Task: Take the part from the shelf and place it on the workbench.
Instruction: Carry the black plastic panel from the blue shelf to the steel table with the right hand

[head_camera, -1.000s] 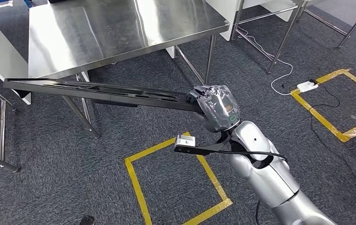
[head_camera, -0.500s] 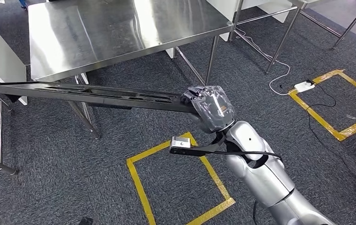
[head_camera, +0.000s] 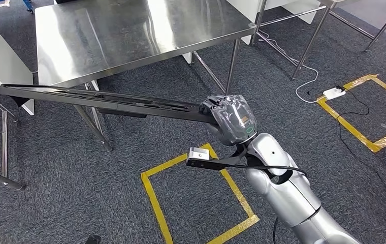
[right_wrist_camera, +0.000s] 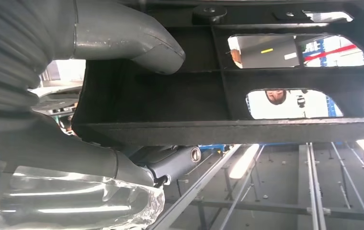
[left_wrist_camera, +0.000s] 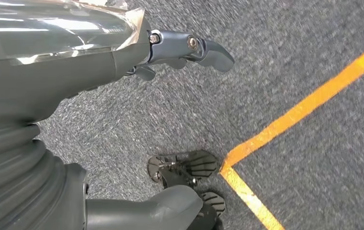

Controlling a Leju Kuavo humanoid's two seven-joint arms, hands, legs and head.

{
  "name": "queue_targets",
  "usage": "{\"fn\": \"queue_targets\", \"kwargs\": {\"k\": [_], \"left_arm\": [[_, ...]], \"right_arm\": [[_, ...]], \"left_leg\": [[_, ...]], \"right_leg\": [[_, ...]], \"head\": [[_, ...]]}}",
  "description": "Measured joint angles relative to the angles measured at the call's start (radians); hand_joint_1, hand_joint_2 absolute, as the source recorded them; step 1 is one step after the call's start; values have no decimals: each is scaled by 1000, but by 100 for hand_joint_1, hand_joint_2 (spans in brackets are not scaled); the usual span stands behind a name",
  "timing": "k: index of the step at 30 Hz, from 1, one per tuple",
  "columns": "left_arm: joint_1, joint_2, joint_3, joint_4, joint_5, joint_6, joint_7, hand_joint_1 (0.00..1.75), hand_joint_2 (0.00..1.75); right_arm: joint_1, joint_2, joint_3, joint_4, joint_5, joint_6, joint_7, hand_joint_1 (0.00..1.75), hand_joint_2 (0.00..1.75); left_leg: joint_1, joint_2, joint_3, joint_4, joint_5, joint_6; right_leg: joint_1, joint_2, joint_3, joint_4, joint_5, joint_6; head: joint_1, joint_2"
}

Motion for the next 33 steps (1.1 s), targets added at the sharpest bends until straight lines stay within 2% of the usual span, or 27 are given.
{"fn": "queue_targets", "kwargs": {"k": [13, 26, 28, 30, 31, 33], "left_arm": [[0, 0, -1, 0, -2, 4, 0, 0, 175], [0, 0, -4, 0, -12, 12, -19, 0, 175], [-1, 1, -4, 0, -12, 16, -23, 0, 175], [-2, 2, -4, 0, -14, 20, -27, 0, 175], [-2, 2, -4, 0, -15, 22, -29, 0, 175], [-4, 2, -4, 0, -18, 26, -32, 0, 175]], "right_arm": [[0, 0, 0, 0, 0, 1, 0, 166, 175], [-2, 2, 0, 0, 0, 7, 0, 166, 175], [-3, 3, 0, 0, 0, 9, 0, 166, 175], [-5, 5, 0, 0, 0, 11, 0, 166, 175], [-8, 5, 0, 0, 0, 12, 0, 166, 175], [-11, 5, 0, 0, 0, 12, 0, 166, 175]], "left_leg": [[4, 1, 1, -4, 3, -4], [-2, 0, 1, -3, 3, -3], [-4, 0, 1, -3, 1, 4], [1, 1, 16, -27, 11, 19], [5, 3, 25, -43, 18, 25], [10, 5, 37, -60, 24, 30]], "right_leg": [[3, 0, -1, 1, 0, -1], [-2, 0, 0, 1, 0, -1], [-6, 0, 3, -7, 3, 6], [-6, 0, 4, -12, 4, 13], [-3, 0, -4, 7, -7, 12], [-4, 0, -53, 109, -52, 5]], "head": [[0, 0], [0, 0], [0, 0], [0, 0], [1, 0], [3, 0]]}}
